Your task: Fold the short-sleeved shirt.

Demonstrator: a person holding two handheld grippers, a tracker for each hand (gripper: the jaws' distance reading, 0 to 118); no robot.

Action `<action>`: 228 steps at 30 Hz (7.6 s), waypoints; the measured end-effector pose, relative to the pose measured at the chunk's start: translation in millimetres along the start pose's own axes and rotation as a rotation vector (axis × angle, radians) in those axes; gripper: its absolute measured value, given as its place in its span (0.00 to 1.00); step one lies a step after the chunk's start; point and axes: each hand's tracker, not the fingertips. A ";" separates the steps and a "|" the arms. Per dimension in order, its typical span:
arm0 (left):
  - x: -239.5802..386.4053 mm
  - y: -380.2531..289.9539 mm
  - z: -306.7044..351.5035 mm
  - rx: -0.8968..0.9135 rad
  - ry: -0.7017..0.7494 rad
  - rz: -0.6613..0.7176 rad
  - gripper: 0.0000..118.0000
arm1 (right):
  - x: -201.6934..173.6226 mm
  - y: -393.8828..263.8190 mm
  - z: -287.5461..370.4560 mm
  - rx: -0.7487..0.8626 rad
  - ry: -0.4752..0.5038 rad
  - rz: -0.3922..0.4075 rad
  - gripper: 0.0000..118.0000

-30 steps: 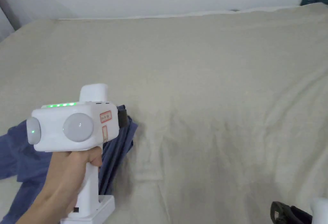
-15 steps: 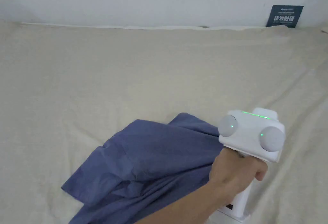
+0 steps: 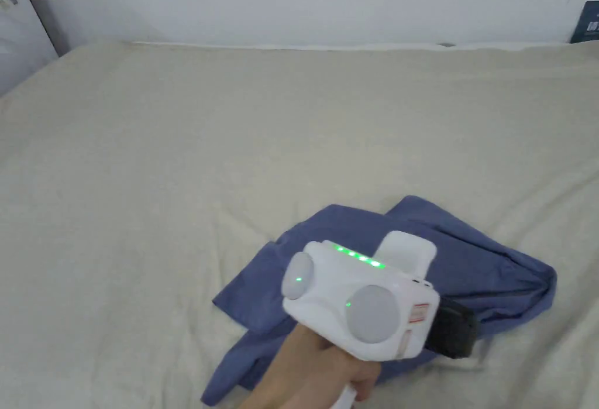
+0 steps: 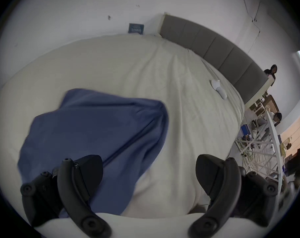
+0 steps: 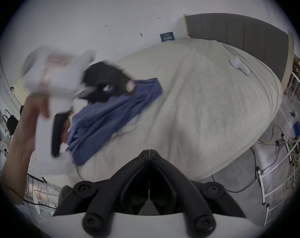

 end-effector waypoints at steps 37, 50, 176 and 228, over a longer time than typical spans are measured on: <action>-138.0 -162.3 53.4 -0.050 0.126 0.322 0.00 | -155.9 63.4 -97.7 -0.081 0.147 0.430 0.00; -160.2 -163.1 42.0 -0.055 0.061 0.367 0.00 | -292.9 165.9 -338.0 -0.321 0.082 0.819 0.98; -216.4 -165.8 117.3 0.050 0.623 0.346 0.01 | 68.1 64.4 -94.2 -0.026 -0.169 0.153 0.04; -193.9 -220.5 115.8 0.001 0.471 0.430 0.00 | 86.3 16.6 -62.3 -0.174 -0.252 0.158 0.99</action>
